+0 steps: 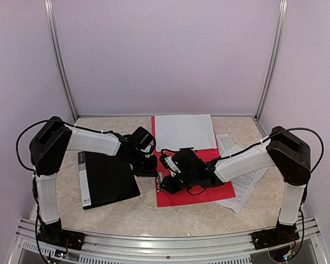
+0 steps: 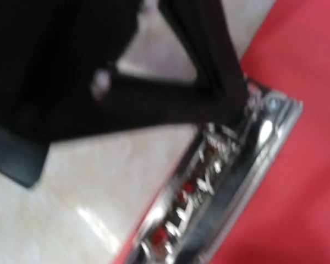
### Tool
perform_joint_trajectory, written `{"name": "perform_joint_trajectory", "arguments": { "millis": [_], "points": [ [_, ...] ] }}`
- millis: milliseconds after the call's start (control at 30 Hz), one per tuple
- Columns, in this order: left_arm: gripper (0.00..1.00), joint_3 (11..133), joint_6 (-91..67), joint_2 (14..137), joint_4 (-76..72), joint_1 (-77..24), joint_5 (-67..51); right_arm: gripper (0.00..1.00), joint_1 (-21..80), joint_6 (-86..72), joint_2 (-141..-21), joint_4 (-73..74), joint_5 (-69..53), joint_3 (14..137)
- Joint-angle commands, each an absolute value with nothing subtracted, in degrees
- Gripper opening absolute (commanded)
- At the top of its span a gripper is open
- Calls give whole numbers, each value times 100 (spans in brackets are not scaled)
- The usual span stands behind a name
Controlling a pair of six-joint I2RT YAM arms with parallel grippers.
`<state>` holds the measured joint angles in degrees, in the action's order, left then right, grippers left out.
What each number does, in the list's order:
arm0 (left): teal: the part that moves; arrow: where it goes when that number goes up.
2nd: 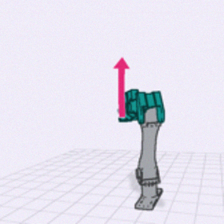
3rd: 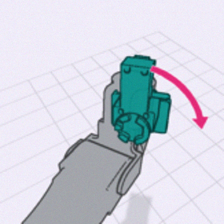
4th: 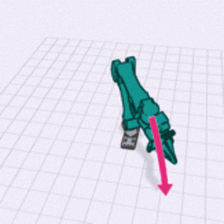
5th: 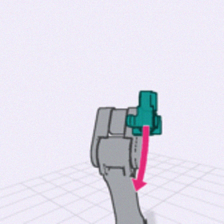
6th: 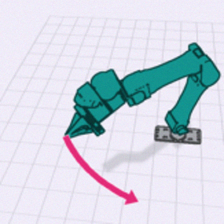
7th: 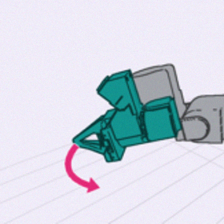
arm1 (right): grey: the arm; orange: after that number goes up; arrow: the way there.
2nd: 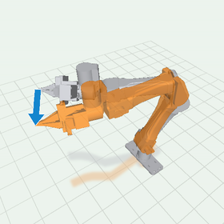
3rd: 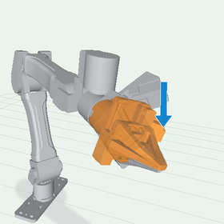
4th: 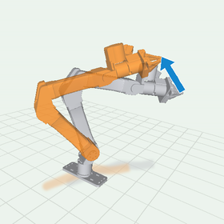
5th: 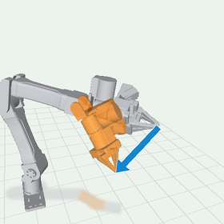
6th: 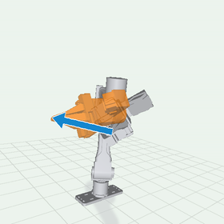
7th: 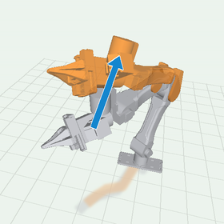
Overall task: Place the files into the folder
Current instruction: Open the spring clip on the folder at the center of the board.
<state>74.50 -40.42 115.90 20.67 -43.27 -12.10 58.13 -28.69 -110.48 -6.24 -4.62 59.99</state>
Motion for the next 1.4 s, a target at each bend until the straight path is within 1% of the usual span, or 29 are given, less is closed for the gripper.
{"name": "perform_joint_trajectory", "arguments": {
  "millis": [0, 167, 333, 533, 700, 933, 1167, 1367],
  "points": [
    [0, 7259, -4138, 11687, 2073, -4376, -1162, 18, 5855, -3548, -11045, -1260, -450, 5819],
    [0, 7189, -4164, 11637, 2000, -4378, -1151, 20, 5852, -4076, -11004, -1752, -644, 5582],
    [0, 7163, -4151, 11636, 1977, -4386, -1178, 23, 5864, -4325, -11094, -1730, -764, 5597],
    [0, 7118, -4140, 11590, 1943, -4386, -1152, 23, 5870, -4376, -11175, -1695, -842, 5621],
    [0, 7110, -4131, 11593, 1917, -4386, -1160, 20, 5871, -4412, -11302, -1684, -904, 5611],
    [0, 7071, -4131, 11599, 1895, -4386, -1178, 19, 5871, -4424, -11506, -1755, -950, 5632],
    [0, 7007, -4135, 11593, 1847, -4386, -1175, 13, 5871, -4474, -11480, -1768, -886, 5561],
    [0, 6929, -4139, 11600, 1785, -4403, -1208, 6, 5871, -4482, -11593, -1627, -854, 5654]
  ]
}}
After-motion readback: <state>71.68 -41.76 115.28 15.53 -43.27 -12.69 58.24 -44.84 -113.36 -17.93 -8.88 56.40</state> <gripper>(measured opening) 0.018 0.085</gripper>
